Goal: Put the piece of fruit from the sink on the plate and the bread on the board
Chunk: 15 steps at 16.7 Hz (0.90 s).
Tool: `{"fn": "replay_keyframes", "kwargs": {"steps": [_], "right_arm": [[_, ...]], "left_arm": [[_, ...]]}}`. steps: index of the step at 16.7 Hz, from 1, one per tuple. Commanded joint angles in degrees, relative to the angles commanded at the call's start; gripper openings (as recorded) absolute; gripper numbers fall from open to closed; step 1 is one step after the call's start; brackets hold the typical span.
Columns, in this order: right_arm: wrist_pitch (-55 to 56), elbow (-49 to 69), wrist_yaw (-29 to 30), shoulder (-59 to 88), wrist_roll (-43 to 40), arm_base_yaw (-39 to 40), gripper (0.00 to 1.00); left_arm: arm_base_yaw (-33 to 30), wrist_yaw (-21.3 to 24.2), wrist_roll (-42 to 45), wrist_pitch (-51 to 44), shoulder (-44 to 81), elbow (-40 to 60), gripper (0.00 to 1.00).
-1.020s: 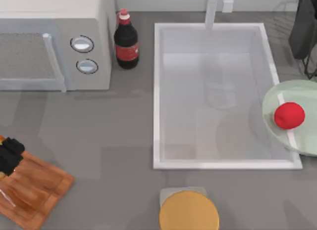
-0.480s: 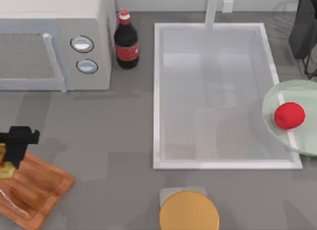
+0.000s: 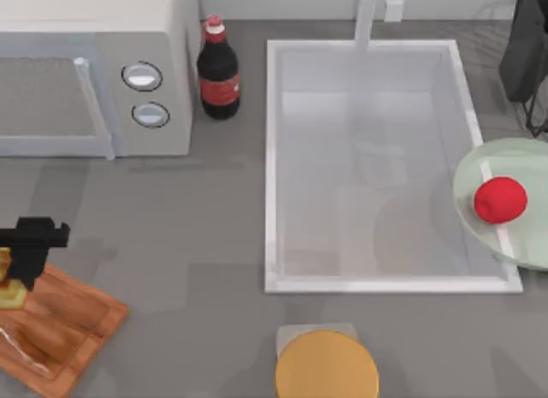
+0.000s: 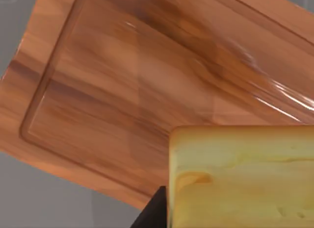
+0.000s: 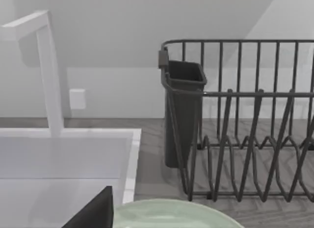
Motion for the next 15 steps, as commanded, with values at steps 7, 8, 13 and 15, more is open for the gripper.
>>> {"fn": "replay_keyframes", "kwargs": {"steps": [7,8,13,15], "right_arm": [[0.0,0.0,0.0,0.0,0.0,0.0,1.00],[0.0,0.0,0.0,0.0,0.0,0.0,1.00],[0.0,0.0,0.0,0.0,0.0,0.0,1.00],[0.0,0.0,0.0,0.0,0.0,0.0,1.00]], "left_arm": [[-0.1,0.0,0.0,5.1,1.3,-2.7,0.00],[-0.1,0.0,0.0,6.2,1.6,-3.3,0.00],[-0.2,0.0,0.0,10.5,3.3,-6.0,0.00],[-0.2,0.0,-0.1,11.1,4.1,-6.9,0.00]]}}
